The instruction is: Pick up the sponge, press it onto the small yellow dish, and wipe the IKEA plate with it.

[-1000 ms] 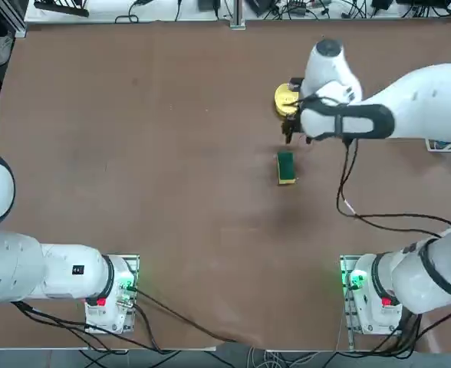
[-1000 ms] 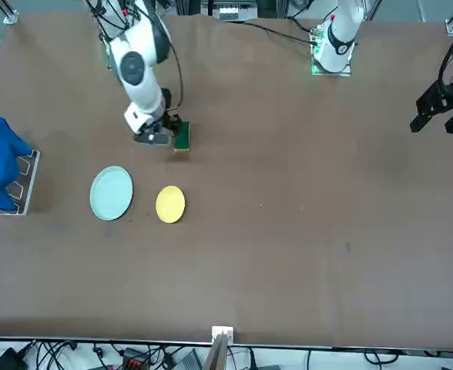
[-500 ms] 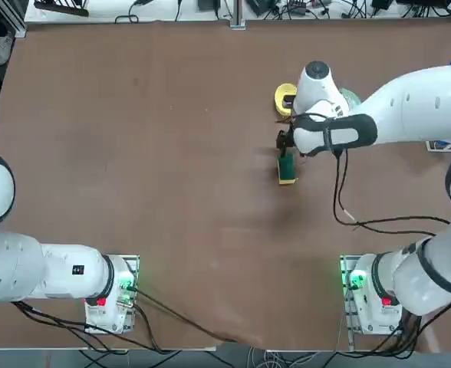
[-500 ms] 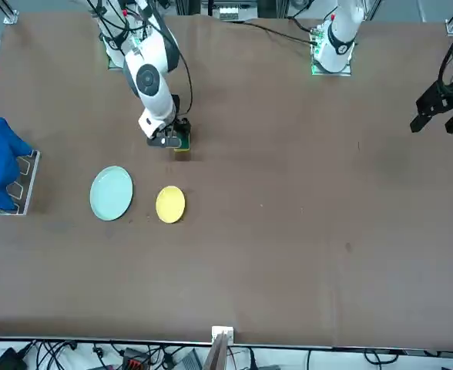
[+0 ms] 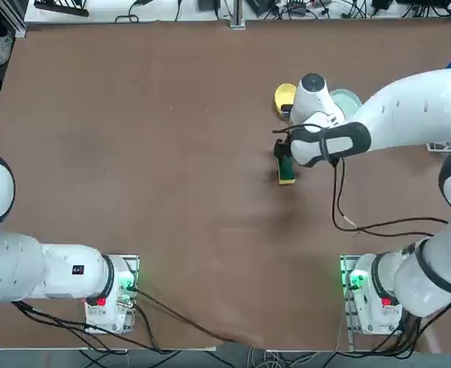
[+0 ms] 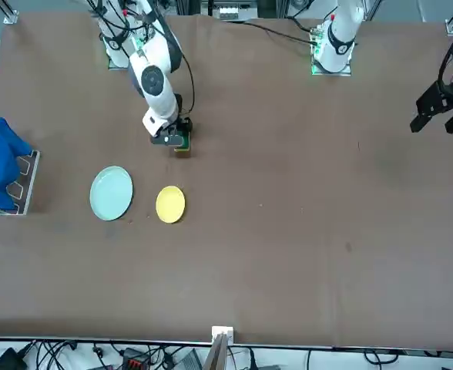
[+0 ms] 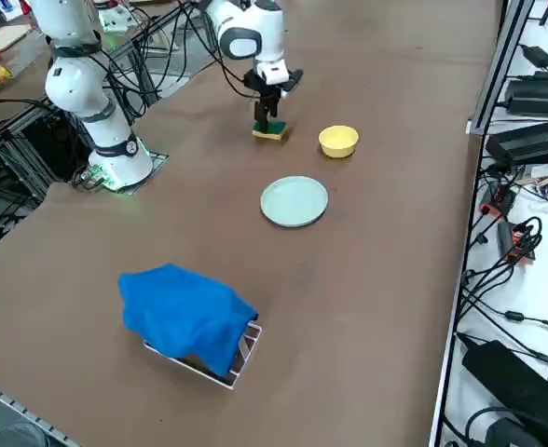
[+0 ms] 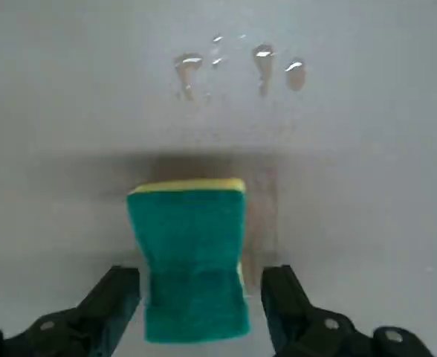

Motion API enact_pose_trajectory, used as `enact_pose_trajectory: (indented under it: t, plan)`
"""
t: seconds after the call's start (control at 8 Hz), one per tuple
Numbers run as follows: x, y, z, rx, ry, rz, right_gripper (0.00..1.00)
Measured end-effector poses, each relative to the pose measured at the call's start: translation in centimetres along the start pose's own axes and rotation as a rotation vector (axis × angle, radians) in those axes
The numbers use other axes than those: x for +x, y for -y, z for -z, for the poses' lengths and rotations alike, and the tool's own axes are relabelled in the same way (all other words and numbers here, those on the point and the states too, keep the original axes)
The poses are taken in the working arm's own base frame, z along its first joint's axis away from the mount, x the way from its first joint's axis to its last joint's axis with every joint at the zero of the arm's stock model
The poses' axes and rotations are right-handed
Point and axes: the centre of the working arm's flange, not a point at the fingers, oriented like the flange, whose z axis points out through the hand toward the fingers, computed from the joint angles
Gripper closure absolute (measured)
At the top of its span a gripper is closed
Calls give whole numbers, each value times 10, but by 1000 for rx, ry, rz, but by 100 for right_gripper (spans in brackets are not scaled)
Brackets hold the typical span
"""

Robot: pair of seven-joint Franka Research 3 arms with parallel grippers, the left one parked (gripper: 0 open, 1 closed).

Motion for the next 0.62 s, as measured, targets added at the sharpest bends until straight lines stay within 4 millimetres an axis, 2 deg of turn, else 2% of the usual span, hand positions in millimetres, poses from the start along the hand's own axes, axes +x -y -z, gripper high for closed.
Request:
enact_pose_trajectory:
  t: [0.25,0.62]
  plan:
    - [-7,8,-6,-3,2,1,0]
    - [-10,6,-16,-12,16,0,0]
